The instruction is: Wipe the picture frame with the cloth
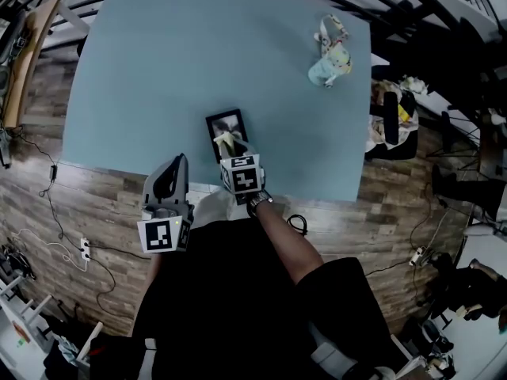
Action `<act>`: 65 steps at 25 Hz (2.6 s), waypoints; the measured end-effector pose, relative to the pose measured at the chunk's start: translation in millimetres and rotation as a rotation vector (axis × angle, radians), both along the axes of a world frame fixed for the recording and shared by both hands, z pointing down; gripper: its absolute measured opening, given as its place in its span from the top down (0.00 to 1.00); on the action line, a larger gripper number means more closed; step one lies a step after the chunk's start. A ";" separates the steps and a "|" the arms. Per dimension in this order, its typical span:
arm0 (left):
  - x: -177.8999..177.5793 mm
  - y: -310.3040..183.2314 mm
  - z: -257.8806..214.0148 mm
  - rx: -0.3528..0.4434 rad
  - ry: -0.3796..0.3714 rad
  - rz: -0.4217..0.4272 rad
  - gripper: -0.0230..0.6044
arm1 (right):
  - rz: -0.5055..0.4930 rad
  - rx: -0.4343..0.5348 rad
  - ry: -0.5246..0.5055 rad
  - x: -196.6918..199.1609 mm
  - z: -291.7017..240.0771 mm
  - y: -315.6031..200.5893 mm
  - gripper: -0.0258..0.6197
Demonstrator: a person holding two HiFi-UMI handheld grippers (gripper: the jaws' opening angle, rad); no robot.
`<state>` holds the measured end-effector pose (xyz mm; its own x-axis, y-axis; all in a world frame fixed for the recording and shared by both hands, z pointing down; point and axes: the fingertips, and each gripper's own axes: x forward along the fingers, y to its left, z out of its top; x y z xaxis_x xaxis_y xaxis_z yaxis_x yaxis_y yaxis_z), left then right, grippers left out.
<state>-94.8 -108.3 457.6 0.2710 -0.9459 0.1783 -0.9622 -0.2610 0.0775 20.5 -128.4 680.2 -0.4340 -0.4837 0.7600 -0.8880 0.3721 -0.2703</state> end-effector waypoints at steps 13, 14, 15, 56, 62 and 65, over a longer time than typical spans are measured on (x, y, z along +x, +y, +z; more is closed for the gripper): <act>-25.9 11.9 1.9 -0.011 -0.007 -0.036 0.97 | -0.061 -0.024 -0.004 -37.0 9.7 12.5 0.87; -27.5 12.5 2.5 -0.013 -0.008 -0.038 0.97 | -0.064 -0.027 -0.003 -38.5 10.5 13.1 0.87; -29.0 12.9 3.1 -0.015 -0.009 -0.039 0.97 | -0.066 -0.030 -0.001 -39.6 11.5 13.6 0.87; 26.1 -23.0 7.1 -0.022 0.013 0.065 0.97 | 0.100 -0.066 0.064 56.9 25.3 -5.0 0.87; 27.9 -21.3 7.3 -0.021 0.012 0.075 0.97 | 0.136 -0.051 0.069 70.4 21.4 -8.4 0.87; 23.7 -17.9 9.3 -0.026 0.013 0.073 0.97 | 0.147 -0.036 0.061 70.4 16.8 -9.9 0.87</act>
